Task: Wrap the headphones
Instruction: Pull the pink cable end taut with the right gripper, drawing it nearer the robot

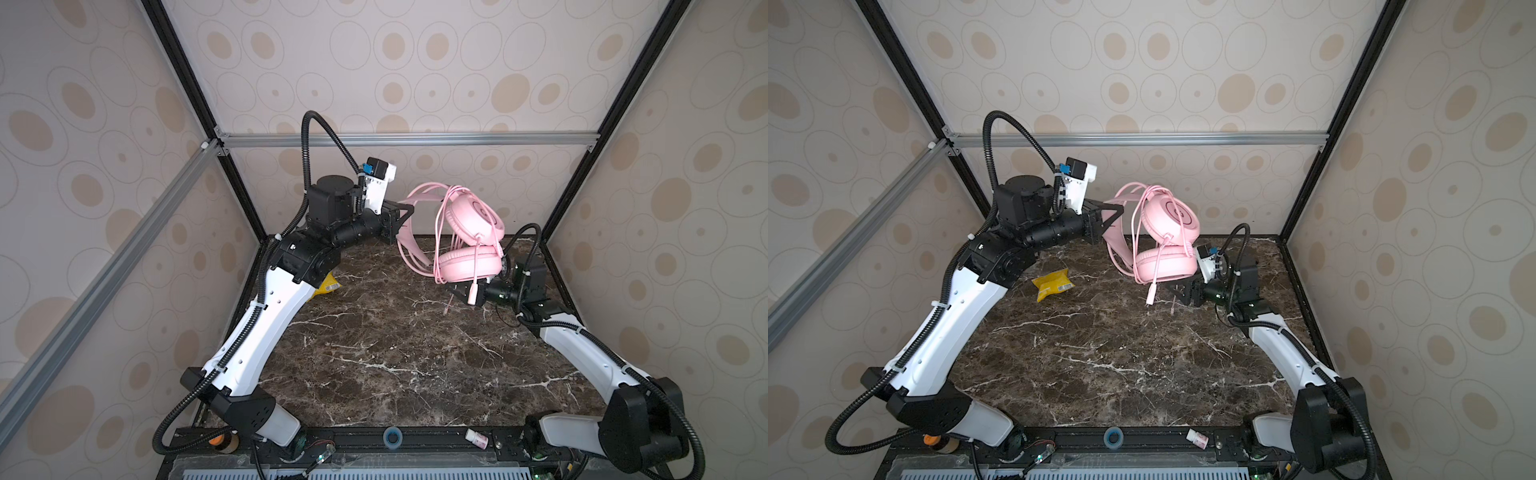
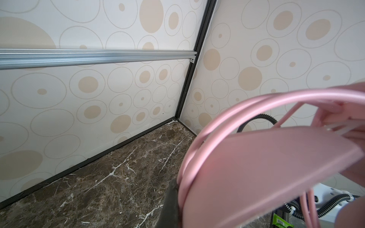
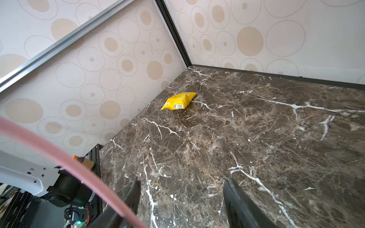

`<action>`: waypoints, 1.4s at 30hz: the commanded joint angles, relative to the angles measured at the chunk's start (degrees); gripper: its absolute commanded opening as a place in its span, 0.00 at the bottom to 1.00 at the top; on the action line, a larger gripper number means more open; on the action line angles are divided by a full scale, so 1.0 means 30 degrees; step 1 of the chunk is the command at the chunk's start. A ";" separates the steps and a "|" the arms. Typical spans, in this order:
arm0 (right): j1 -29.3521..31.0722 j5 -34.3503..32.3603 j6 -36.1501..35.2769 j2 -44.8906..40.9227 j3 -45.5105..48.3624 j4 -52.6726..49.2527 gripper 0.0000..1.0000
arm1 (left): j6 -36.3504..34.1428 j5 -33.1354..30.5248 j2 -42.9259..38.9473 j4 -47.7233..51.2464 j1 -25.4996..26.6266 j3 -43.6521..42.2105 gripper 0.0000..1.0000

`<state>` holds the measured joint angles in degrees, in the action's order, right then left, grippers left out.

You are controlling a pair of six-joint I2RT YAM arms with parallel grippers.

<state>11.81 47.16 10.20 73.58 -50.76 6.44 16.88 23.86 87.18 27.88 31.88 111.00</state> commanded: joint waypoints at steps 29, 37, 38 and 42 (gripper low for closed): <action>0.1310 0.0636 0.0996 0.1445 -0.0389 0.2055 0.17 | 0.1859 0.0683 -0.0465 -0.2403 -0.0168 0.1408 0.00; 0.1804 0.0661 0.1299 0.0729 0.0631 0.2283 0.15 | 0.3034 0.1602 -0.0230 -0.3717 -0.0867 0.1848 0.00; 0.1804 0.0658 0.1328 0.0702 0.0610 0.2287 0.14 | 0.3072 0.1616 -0.0195 -0.3751 -0.0885 0.1848 0.00; 0.1934 0.0669 0.1380 0.0843 0.0377 0.2237 0.10 | 0.3304 0.1222 -0.0328 -0.4029 -0.0881 0.1463 0.00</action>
<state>17.21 48.25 14.09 77.30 -49.50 12.43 22.63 26.74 87.22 21.80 29.50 112.92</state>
